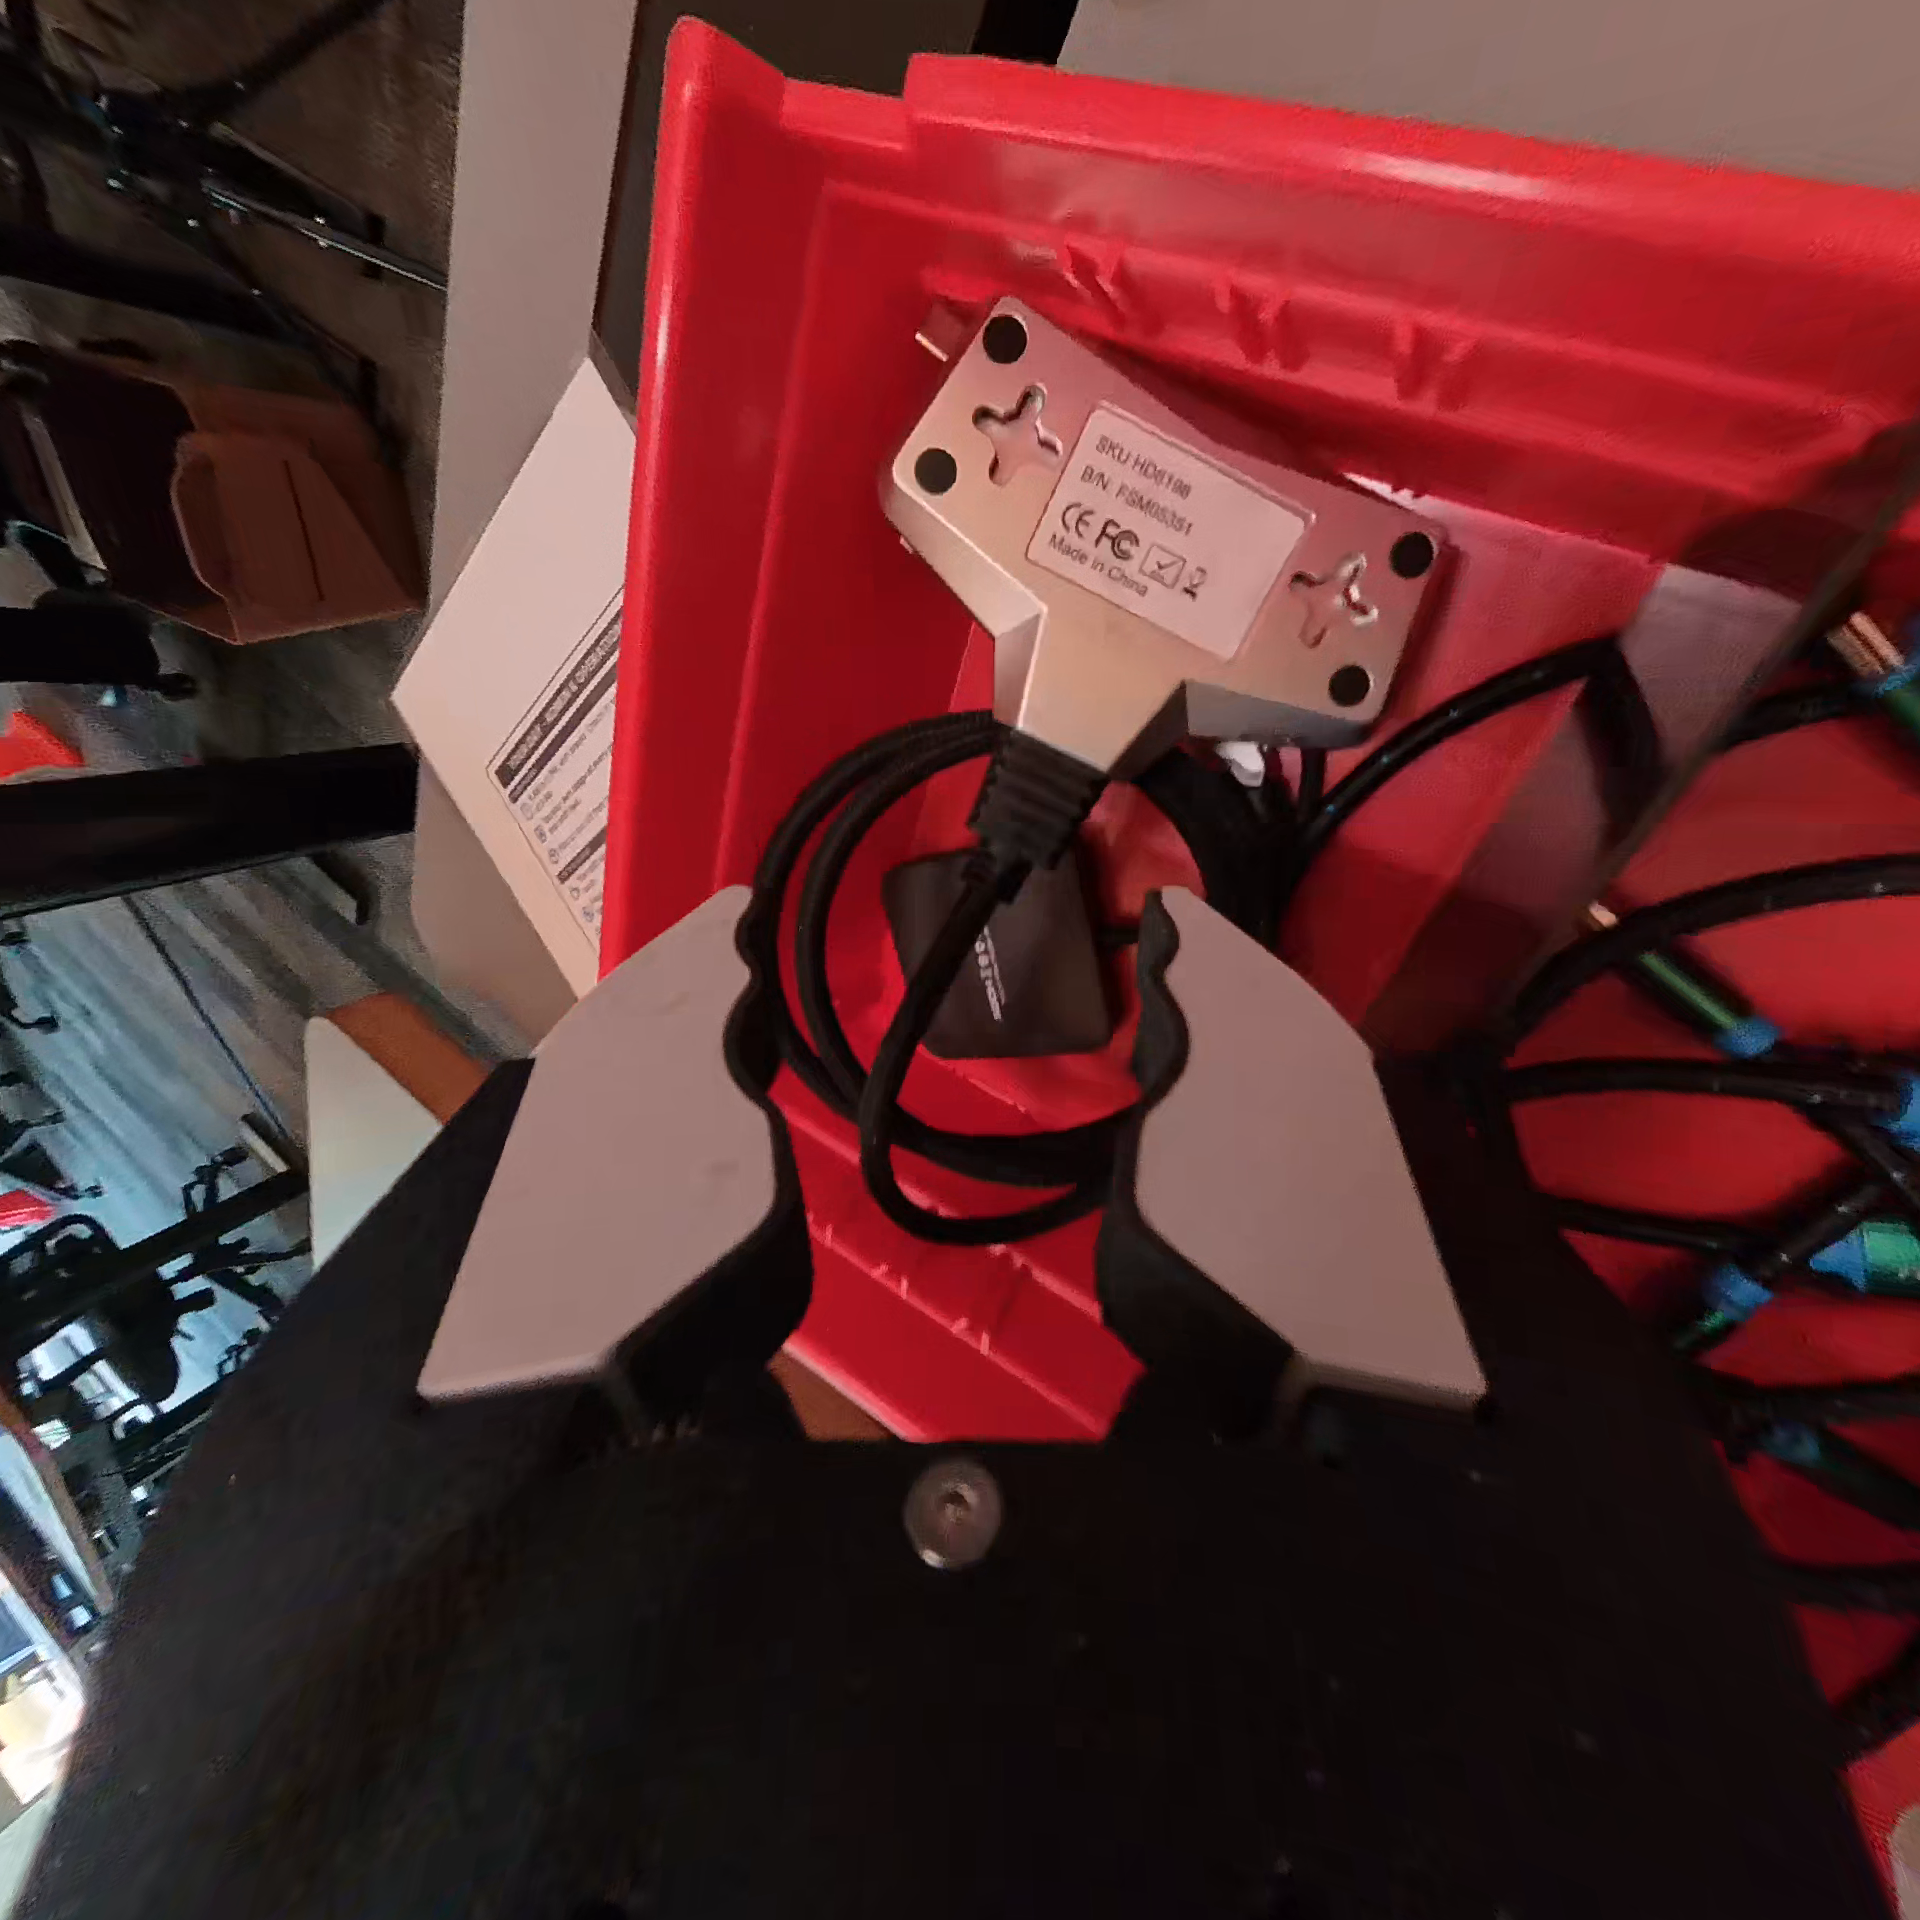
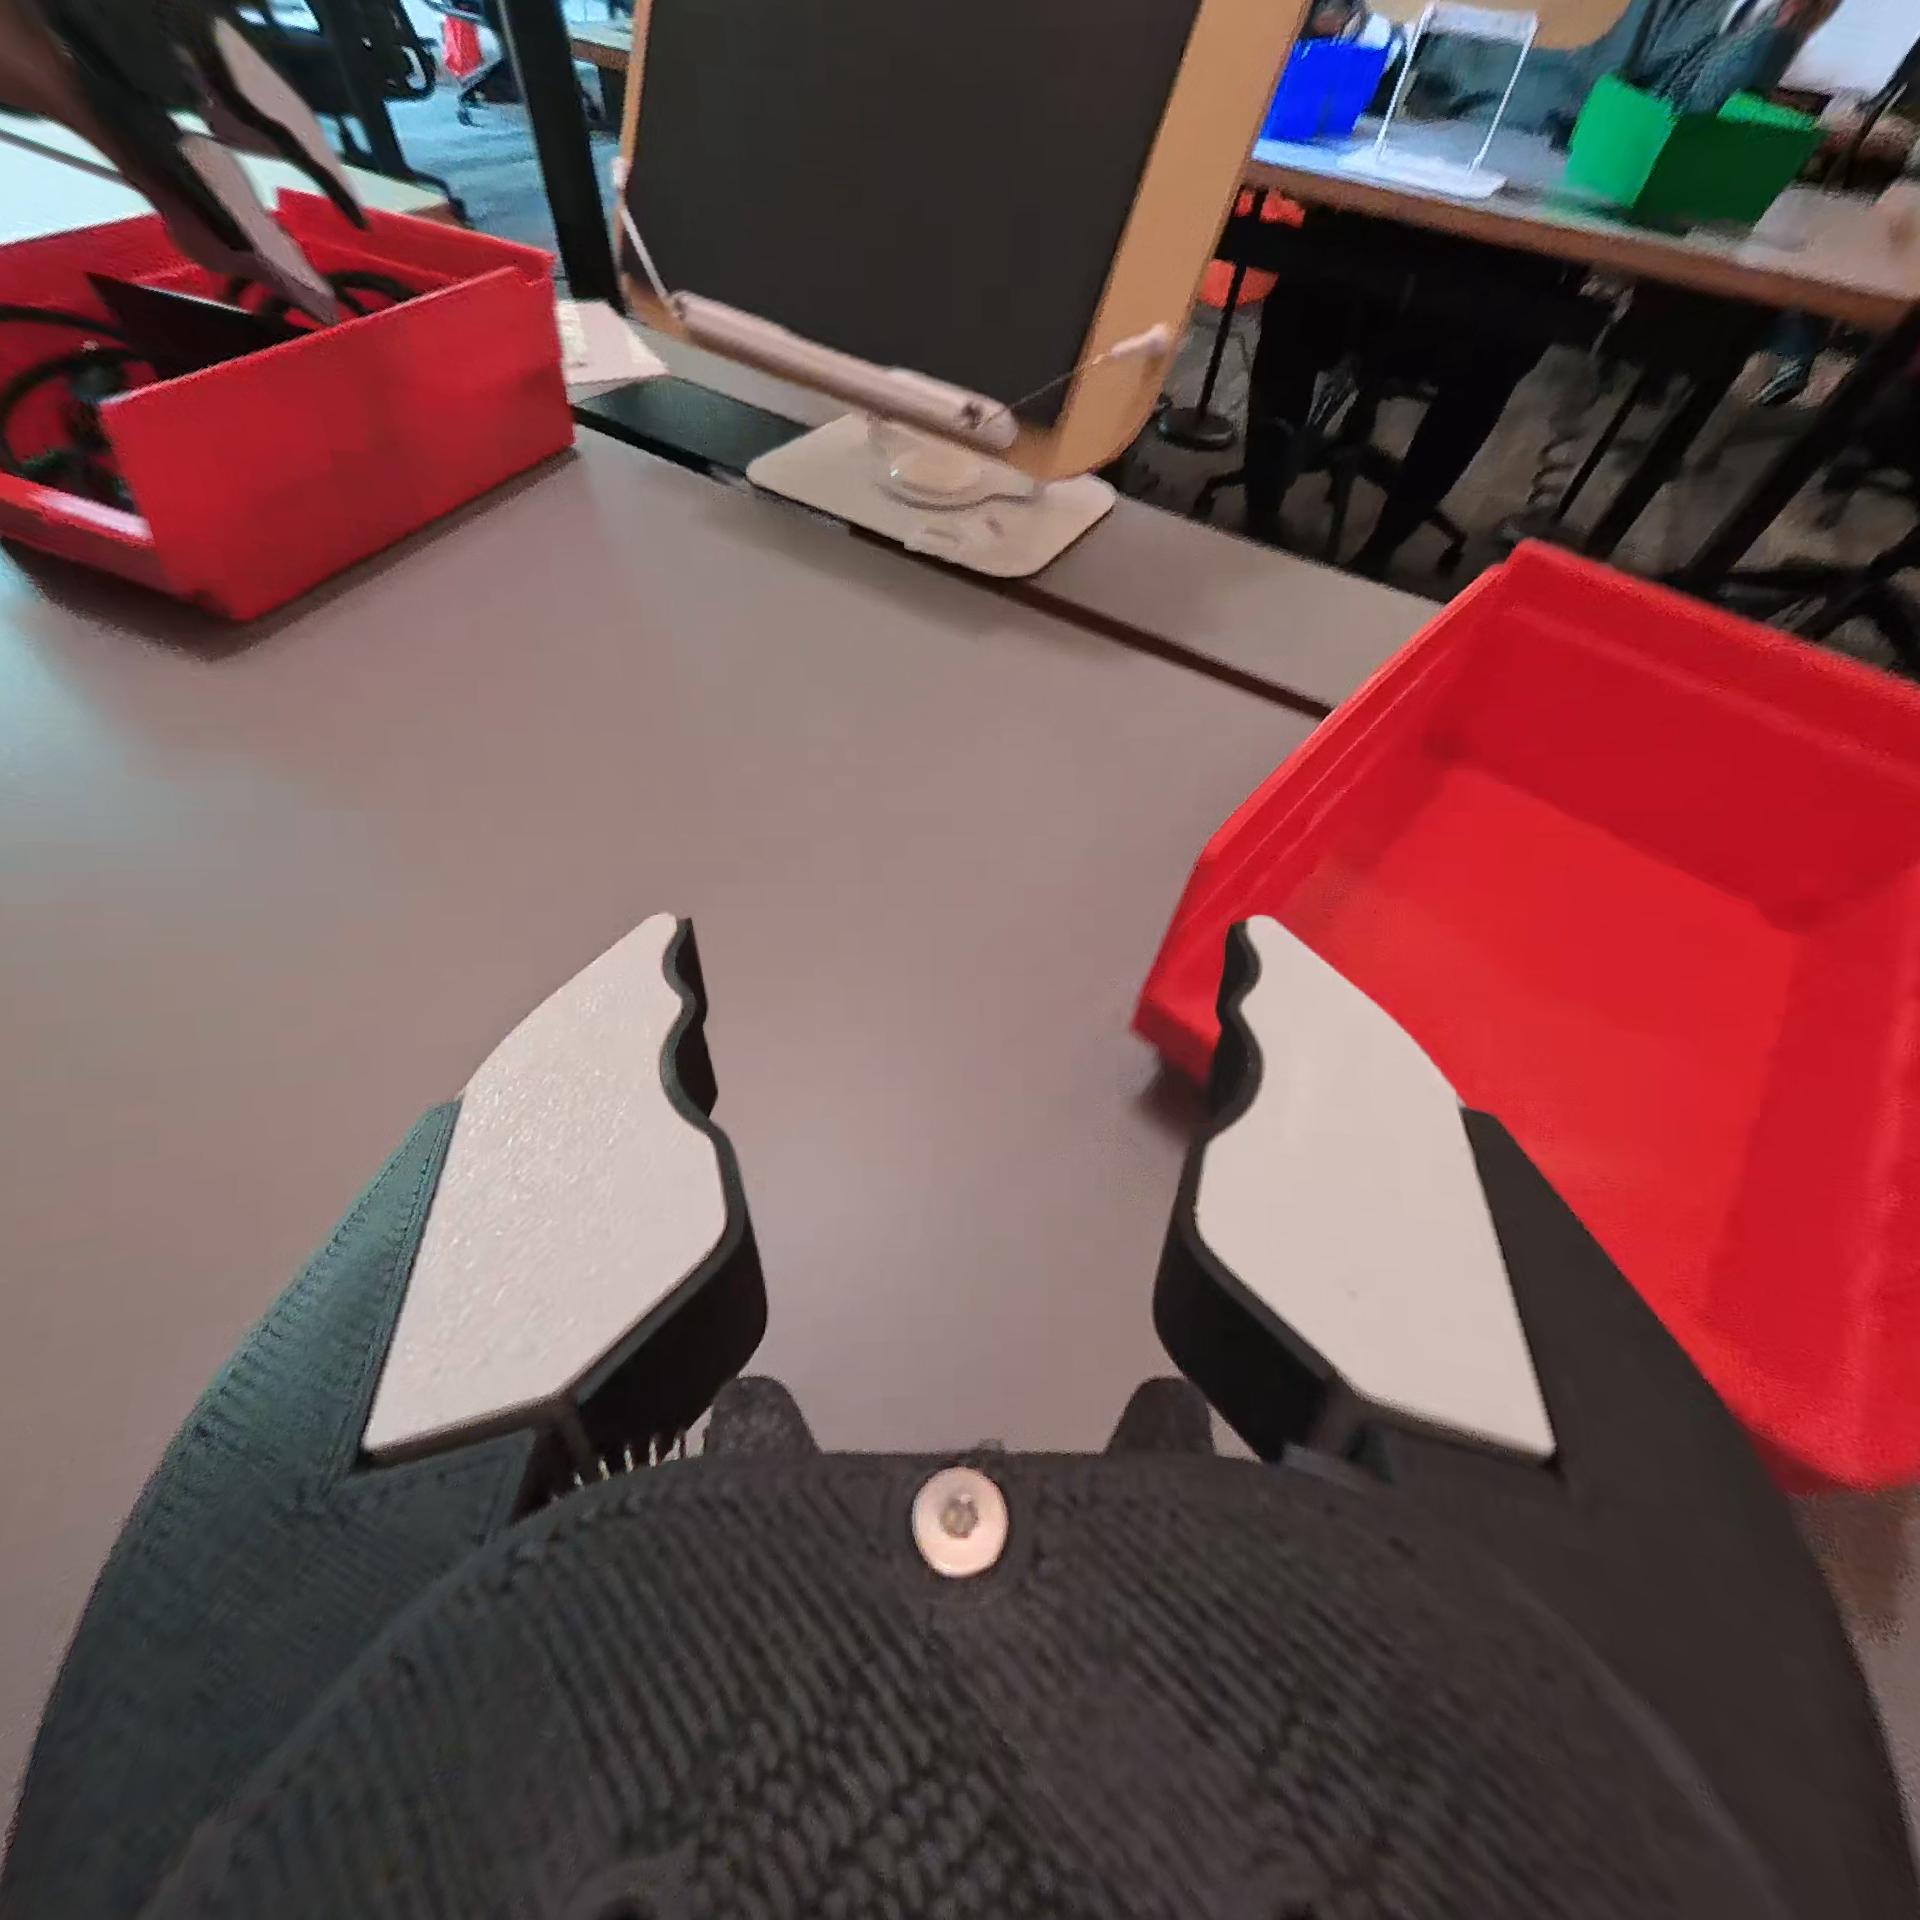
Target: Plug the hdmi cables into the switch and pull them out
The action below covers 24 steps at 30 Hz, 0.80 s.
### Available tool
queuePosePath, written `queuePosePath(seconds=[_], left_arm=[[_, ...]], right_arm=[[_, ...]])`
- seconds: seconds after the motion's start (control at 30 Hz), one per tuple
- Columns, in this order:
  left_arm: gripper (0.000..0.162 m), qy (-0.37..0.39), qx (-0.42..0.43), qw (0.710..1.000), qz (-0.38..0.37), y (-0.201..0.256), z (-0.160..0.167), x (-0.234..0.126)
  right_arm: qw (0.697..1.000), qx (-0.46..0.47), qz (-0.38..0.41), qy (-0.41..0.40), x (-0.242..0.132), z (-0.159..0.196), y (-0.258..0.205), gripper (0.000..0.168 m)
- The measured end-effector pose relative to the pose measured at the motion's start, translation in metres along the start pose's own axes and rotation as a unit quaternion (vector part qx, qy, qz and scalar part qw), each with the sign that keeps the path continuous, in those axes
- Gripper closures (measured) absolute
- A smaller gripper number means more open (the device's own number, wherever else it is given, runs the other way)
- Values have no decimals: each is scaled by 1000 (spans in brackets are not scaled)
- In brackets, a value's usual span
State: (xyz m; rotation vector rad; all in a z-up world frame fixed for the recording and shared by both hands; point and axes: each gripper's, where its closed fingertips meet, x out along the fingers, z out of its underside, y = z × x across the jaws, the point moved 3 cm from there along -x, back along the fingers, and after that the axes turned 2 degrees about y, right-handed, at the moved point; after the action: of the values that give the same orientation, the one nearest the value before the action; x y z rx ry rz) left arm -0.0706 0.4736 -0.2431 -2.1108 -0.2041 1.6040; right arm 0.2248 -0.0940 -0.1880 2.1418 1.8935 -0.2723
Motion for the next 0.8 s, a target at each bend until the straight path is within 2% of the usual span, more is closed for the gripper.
queuePosePath(seconds=[0.1,0.2,0.3,0.37,0.47,0.57,0.7,0.8], left_arm=[[100,15,-34,999,8,1,-10,10],[102,55,-121,991,-9,-2,-21,2],[104,132,-219,966,-46,-4,-35,-28],[105,196,-241,949,-46,8,-50,-57],[103,273,-240,931,-38,39,-72,-98],[95,329,-247,912,-3,81,-89,-127],[90,398,-279,872,63,136,-108,-154],[86,426,-293,850,102,173,-117,-165]], right_arm=[[1000,22,5,1,-11,21,-17,75],[997,55,50,1,-14,39,-18,74],[993,86,84,-20,-10,52,-14,71],[990,78,113,-42,-3,57,-8,70],[988,37,137,-63,13,52,-7,66],[990,13,130,-44,36,35,-13,67],[994,4,103,-31,63,17,-31,68],[996,9,83,-34,76,15,-46,75]])
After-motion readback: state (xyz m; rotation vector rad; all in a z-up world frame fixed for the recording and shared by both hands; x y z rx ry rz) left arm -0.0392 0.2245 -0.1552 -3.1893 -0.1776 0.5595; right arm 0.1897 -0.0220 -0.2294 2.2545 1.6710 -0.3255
